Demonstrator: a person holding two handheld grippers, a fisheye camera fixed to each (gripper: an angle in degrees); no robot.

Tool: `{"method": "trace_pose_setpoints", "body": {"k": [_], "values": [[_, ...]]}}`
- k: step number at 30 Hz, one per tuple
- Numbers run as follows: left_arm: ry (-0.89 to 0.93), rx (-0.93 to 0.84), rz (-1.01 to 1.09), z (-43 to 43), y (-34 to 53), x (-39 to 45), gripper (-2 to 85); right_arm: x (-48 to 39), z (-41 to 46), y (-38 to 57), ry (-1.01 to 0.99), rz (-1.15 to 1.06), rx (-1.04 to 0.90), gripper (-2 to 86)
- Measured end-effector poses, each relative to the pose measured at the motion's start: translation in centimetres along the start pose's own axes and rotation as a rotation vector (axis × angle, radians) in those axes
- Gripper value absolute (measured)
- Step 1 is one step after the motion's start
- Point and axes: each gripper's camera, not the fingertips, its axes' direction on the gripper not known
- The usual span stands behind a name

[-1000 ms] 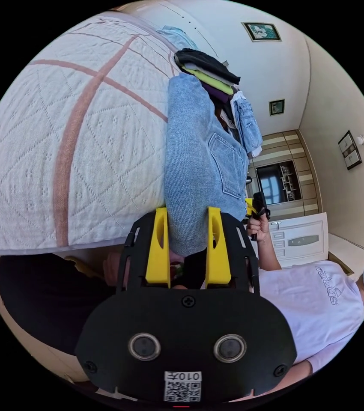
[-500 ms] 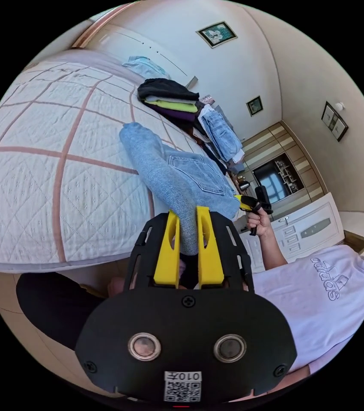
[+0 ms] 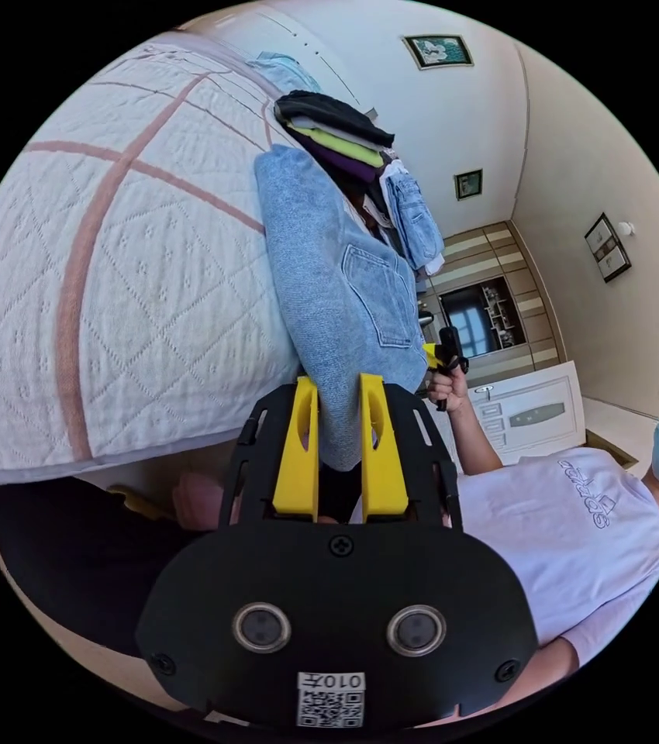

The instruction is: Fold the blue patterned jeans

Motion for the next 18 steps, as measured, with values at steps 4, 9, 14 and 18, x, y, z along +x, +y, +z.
{"method": "trace_pose_setpoints", "body": {"k": [4, 9, 14, 18], "values": [[-0.031, 0.000, 0.022, -1.2, 1.0, 1.1, 8.6, 1.7, 1.4, 0.0, -0.014, -0.010, 0.018, 9.3], [-0.024, 0.077, 0.034, -3.8, 3.2, 2.9, 8.5, 2.0, 2.4, -0.3, 0.000, -0.033, 0.058, 6.4], [0.030, 0.130, 0.141, -9.3, 3.3, 7.2, 8.5, -0.6, 2.0, -1.8, 0.011, -0.141, 0.065, 5.5], [-0.010, 0.174, 0.268, -13.8, 3.6, 11.5, 8.7, -2.8, 2.7, -3.4, 0.014, -0.226, 0.066, 5.4]]}}
